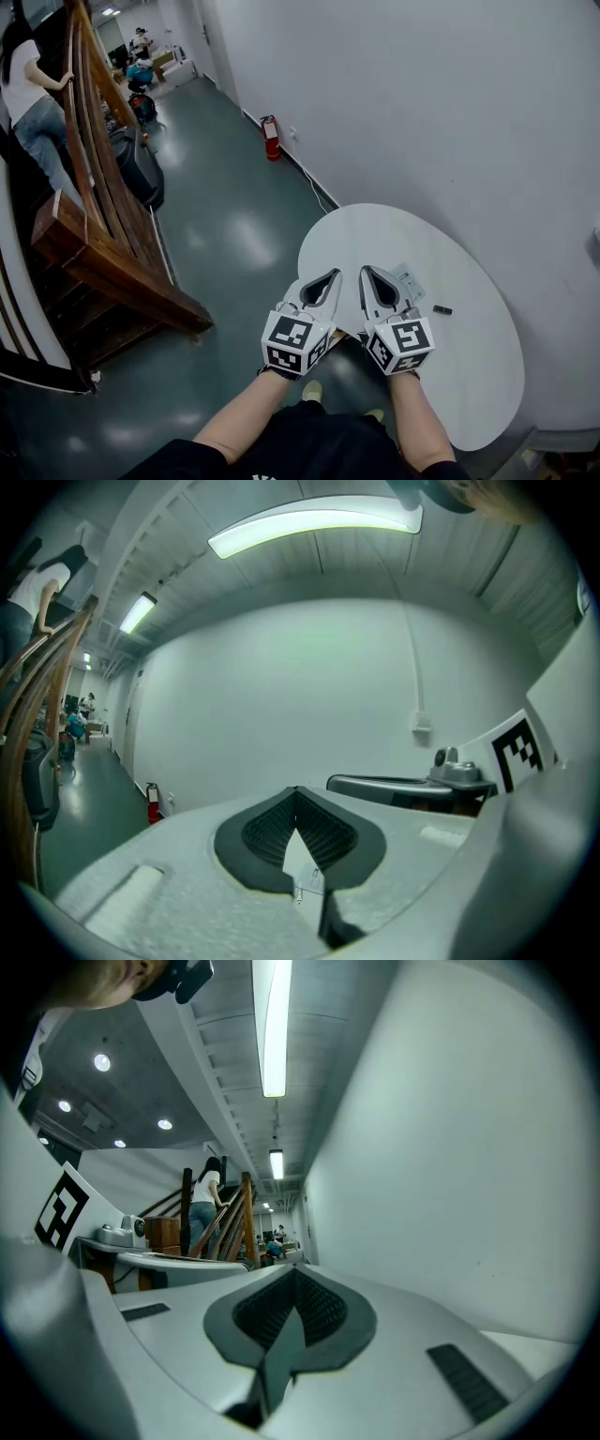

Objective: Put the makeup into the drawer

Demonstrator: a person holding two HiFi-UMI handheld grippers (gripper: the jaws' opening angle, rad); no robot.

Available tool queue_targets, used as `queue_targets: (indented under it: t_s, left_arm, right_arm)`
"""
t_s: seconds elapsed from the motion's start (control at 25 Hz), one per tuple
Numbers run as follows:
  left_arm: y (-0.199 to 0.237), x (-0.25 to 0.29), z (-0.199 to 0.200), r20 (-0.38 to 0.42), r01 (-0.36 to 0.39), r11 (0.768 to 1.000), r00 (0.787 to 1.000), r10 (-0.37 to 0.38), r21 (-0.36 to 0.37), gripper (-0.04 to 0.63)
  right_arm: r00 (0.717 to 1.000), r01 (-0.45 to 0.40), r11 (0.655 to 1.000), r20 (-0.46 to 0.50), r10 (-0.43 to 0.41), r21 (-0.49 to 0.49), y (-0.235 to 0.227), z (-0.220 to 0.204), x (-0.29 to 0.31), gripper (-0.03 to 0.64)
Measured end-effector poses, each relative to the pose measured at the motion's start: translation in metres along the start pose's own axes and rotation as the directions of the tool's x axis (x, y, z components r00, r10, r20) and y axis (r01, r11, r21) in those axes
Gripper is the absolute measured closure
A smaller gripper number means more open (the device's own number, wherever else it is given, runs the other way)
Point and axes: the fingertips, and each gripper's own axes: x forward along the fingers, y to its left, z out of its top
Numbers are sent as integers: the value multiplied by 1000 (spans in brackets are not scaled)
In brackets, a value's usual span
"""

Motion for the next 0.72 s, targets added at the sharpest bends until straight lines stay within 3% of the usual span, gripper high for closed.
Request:
queue_targets:
  t_s: [0.72]
  left_arm:
    - [-3, -5, 4, 0, 17, 1000, 1000, -17, 14, 586]
  right_arm:
    - [1000, 9, 1000, 6, -9, -3, 6, 5, -3, 603]
